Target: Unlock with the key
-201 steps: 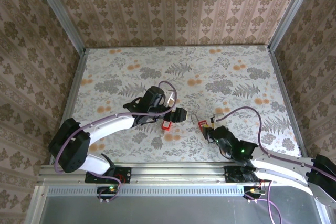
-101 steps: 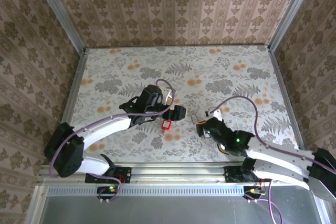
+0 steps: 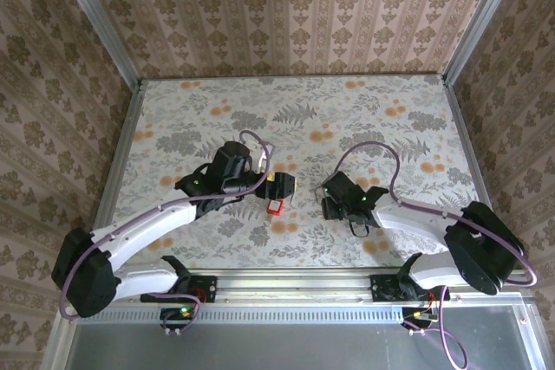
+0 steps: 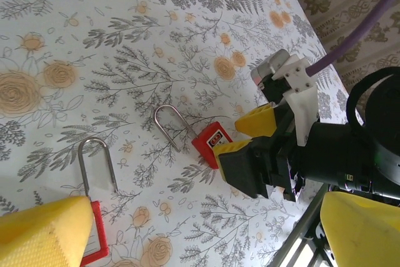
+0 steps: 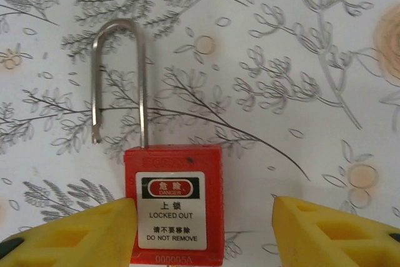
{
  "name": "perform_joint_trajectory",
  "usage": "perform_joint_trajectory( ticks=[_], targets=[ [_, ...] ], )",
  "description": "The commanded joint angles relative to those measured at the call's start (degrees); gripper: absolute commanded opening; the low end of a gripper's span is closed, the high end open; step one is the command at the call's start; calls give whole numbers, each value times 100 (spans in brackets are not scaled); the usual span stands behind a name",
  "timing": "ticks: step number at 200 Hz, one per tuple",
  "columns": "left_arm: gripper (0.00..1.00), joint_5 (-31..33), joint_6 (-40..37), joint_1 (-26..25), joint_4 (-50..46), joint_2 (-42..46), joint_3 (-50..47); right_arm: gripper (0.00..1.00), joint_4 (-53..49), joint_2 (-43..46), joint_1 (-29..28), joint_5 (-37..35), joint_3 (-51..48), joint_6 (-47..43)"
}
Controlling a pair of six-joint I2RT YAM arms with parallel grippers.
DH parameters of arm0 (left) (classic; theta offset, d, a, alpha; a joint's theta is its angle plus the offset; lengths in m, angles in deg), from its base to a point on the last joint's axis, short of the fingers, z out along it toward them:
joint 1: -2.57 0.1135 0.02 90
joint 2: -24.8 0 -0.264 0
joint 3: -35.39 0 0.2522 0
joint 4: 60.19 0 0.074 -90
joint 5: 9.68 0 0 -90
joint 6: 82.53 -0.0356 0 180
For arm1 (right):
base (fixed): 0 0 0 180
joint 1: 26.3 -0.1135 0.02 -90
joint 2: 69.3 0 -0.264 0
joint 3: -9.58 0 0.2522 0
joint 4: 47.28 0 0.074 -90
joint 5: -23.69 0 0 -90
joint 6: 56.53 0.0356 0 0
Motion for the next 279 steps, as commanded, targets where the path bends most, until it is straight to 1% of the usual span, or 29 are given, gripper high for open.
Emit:
perform_joint_trajectory(
  ticks=[1,59,92,97,113,141,180,182,199,238,272,279],
  targets=[
    [95,97,-125,76,-188,169,-164,59,-23,-290,70,276,108,-111],
    [95,62,-125,133,-213,192,-169,56,93,-502,101,496,230,-68],
    [95,63,-125,142,-258,202,-129,60,-19,-209,97,698,297,62],
    [95,62,-119,142,-255,207,-130,60,-68,16,88,710,316,77],
    [95,71,-116,144,-238,192,-129,62,-185,221,88,717,375,121],
    [95,70,-89,151,-190,162,-138,64,-361,284,40,756,509,117],
    [95,62,-65,153,-155,113,-146,63,-496,-130,25,543,716,108],
    [95,62,-66,151,-155,113,-146,63,-491,-291,25,524,741,111],
    [95,79,-72,151,-189,130,-138,61,-503,-530,-5,393,898,81],
    [95,131,-89,156,-271,216,-172,57,-836,-990,-236,316,1626,-7],
    [95,160,-63,177,-254,336,-265,52,-1269,-1397,-518,217,2264,221],
    [95,158,-63,185,-257,356,-277,51,-1487,-1501,-538,225,2365,285]
  ],
)
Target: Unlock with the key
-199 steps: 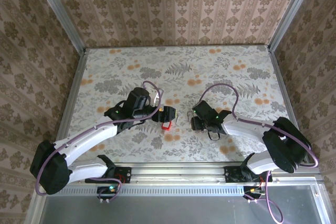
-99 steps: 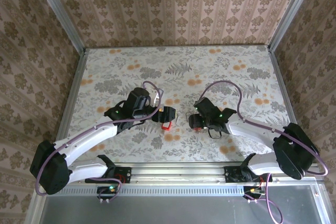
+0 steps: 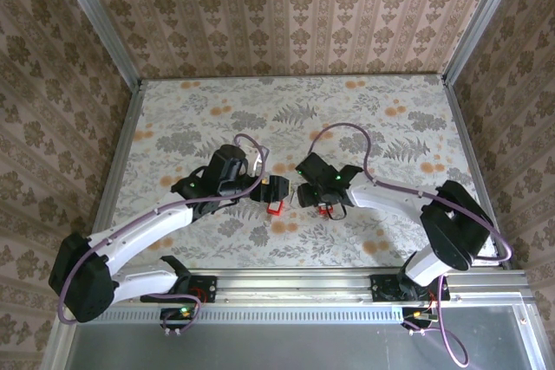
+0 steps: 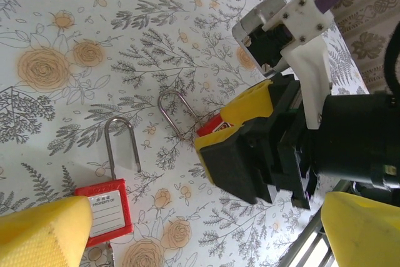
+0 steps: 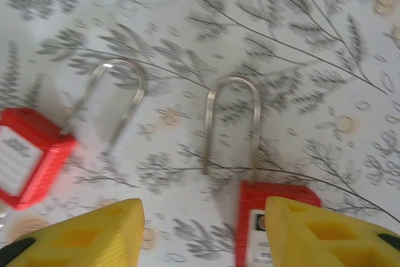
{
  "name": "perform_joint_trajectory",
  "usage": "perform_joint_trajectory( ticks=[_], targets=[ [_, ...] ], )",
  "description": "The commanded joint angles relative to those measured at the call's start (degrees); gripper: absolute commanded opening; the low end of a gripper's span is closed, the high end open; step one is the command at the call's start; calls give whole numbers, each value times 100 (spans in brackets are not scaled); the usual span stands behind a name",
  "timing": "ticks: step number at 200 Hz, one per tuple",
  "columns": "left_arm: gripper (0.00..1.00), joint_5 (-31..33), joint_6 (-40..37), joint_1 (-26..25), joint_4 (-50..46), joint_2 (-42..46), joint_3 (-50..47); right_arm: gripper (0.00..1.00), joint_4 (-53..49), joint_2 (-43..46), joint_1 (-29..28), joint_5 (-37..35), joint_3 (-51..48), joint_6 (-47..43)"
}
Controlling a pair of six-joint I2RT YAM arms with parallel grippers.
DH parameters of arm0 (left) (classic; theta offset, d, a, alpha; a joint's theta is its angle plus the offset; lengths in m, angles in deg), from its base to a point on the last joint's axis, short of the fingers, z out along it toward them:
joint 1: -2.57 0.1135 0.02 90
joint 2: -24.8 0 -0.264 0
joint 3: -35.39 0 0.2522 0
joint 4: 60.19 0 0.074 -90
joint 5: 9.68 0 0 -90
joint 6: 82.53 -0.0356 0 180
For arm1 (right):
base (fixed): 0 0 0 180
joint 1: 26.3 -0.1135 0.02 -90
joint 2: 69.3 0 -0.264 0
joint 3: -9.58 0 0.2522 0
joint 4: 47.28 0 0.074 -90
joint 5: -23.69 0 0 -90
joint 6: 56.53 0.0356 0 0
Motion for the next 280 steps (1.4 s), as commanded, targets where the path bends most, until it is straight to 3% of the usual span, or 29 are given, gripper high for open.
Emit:
perform_joint_trajectory(
  ticks=[1,87,145,221,280],
  targets=[
    [95,73,-46,54,-29,203,-92,51,-692,-334,-127,-207,408,262],
    [95,29,-59,177,-117,514,-276,38,-745,-1308,-144,-295,709,521],
    [95,12,-50,219,-162,638,-330,35,-898,-1621,-109,-525,929,531],
    [95,-8,-24,257,-92,687,-391,33,-1242,-1297,-105,-823,1306,517],
    [94,-41,-25,270,-78,757,-460,32,-1624,-1695,-96,-961,1671,543]
  ],
)
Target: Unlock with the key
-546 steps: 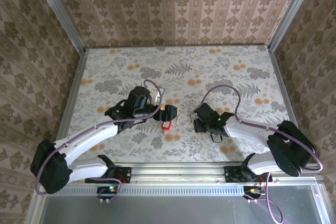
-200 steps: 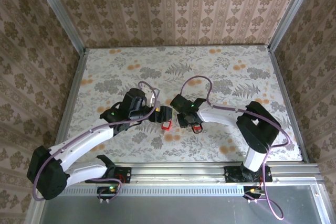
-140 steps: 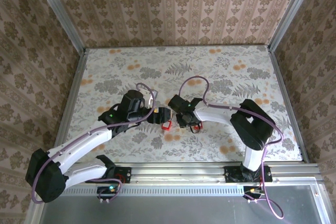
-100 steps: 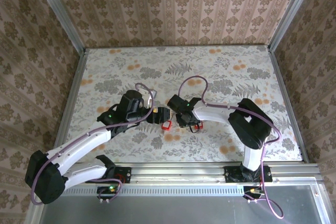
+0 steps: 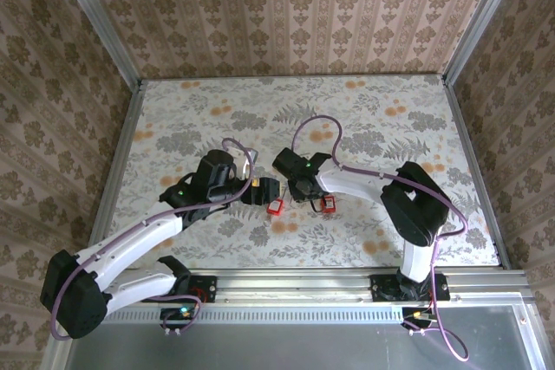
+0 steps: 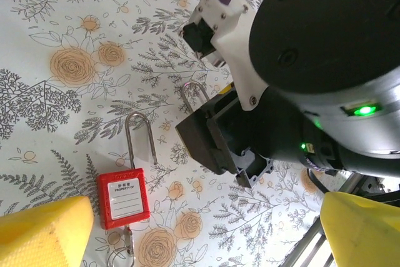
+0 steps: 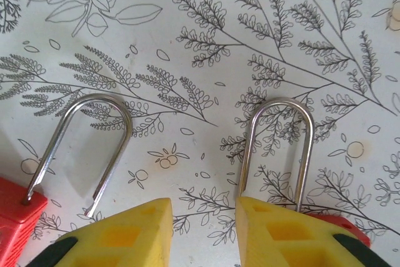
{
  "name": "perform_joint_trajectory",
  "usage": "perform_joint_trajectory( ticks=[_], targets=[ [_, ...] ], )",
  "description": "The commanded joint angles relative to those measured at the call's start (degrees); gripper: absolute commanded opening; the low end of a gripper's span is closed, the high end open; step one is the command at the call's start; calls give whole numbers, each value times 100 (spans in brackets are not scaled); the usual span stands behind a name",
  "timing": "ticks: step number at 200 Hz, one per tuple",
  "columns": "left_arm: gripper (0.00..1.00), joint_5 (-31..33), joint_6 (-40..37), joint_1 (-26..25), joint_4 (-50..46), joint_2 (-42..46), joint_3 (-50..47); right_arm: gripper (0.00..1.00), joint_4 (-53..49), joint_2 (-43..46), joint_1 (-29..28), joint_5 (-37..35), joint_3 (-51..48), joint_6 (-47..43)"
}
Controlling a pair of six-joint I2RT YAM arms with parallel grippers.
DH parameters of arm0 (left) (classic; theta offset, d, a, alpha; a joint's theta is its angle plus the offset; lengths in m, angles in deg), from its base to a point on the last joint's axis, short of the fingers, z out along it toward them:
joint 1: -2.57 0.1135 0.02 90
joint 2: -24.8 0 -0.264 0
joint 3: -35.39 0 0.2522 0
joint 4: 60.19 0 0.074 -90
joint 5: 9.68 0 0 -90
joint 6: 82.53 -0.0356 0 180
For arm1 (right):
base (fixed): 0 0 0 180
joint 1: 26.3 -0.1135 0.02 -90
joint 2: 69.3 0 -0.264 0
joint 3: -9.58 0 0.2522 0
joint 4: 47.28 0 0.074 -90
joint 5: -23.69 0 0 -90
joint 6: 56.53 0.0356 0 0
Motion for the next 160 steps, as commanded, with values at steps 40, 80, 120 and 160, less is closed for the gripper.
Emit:
perform_joint_trajectory(
  ticks=[40,80,120,160],
  targets=[
    [94,-96,-48,89,-26,240,-127,29,-541,-519,51,-405,391,177],
    [94,-109,-65,172,-80,445,-228,27,-657,-740,86,-552,492,230],
    [94,-152,-75,258,-132,585,-294,26,-678,-893,111,-587,508,244],
    [94,-153,-87,300,-200,668,-330,17,-542,-1064,138,-356,462,284]
  ],
)
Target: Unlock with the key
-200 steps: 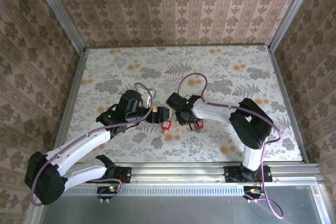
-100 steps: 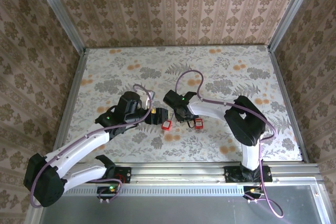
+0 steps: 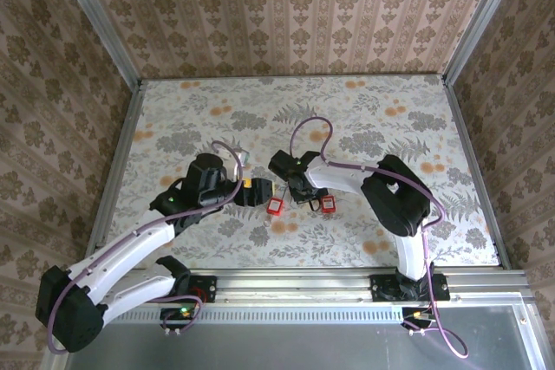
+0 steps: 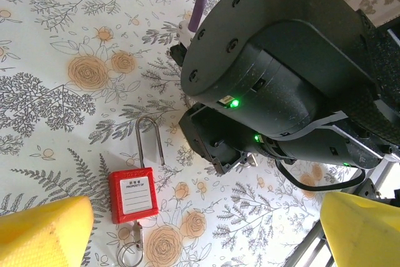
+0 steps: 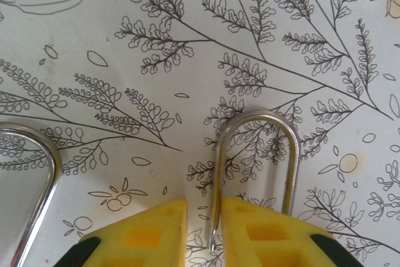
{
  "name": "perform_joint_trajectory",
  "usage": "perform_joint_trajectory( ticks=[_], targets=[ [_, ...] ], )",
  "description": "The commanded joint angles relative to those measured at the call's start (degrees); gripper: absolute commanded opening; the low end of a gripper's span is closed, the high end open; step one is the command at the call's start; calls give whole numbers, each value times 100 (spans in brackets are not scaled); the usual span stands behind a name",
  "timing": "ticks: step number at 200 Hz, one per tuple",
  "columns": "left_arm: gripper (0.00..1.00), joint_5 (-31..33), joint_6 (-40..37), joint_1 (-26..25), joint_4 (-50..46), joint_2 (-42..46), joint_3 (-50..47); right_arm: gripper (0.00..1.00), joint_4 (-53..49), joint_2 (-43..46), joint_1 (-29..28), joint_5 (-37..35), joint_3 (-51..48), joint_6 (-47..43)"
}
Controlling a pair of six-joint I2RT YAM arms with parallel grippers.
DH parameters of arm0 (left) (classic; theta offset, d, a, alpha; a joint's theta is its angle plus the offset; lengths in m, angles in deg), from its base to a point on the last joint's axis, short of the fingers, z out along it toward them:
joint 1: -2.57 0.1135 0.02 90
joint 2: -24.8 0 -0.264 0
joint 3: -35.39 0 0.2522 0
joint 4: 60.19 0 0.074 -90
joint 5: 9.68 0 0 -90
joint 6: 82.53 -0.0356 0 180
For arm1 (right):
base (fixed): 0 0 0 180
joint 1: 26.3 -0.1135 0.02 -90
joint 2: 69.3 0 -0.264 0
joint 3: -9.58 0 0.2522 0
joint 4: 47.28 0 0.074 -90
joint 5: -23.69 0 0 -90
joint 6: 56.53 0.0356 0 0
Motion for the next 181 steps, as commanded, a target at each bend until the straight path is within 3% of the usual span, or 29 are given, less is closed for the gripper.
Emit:
perform_joint_trajectory(
  ticks=[1,52,181],
  targets=[
    [94,-85,-84,53,-165,125,-78,17,-123,-312,62,-31,67,131],
    [94,-103,-92,82,-216,196,-87,0,74,-317,95,258,-134,168],
    [92,-182,-39,81,36,54,-147,0,1034,1606,117,1647,-686,158]
  ],
)
